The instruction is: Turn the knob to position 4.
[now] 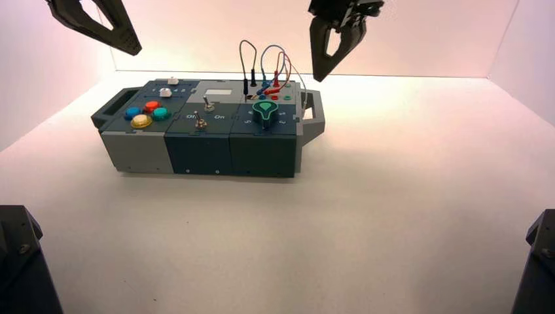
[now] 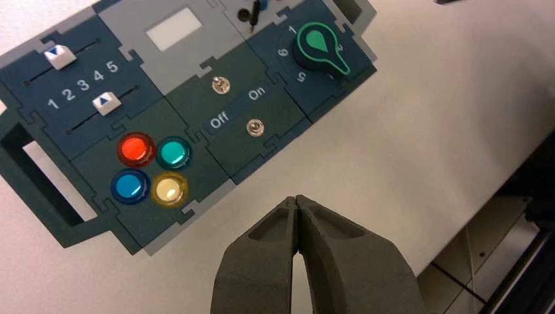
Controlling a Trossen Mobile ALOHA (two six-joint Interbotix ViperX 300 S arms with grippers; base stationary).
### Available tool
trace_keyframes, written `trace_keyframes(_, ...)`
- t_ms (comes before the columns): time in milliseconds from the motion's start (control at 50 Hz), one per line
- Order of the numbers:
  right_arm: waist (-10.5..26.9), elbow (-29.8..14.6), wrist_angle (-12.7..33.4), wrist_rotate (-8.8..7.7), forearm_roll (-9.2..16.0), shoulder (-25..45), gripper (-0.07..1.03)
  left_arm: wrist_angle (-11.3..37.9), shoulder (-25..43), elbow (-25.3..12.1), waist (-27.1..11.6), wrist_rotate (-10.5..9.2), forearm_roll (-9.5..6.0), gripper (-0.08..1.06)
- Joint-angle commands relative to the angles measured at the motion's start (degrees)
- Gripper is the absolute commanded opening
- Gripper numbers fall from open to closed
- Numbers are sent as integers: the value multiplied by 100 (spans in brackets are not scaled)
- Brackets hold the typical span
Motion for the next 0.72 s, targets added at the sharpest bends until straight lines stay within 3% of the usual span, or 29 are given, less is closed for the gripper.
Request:
trace_keyframes(20, -18, 9, 0, 0, 18, -202, -2, -35, -26, -229, -18, -70, -35, -3)
trace_keyframes(180, -18, 18, 9, 18, 167, -246, -2, -44, -9, -290, -9, -79, -35, -3)
trace_keyframes(720, -105, 9, 97, 18, 176, -352, -2, -44, 105, -246, -9, -70, -35, -3)
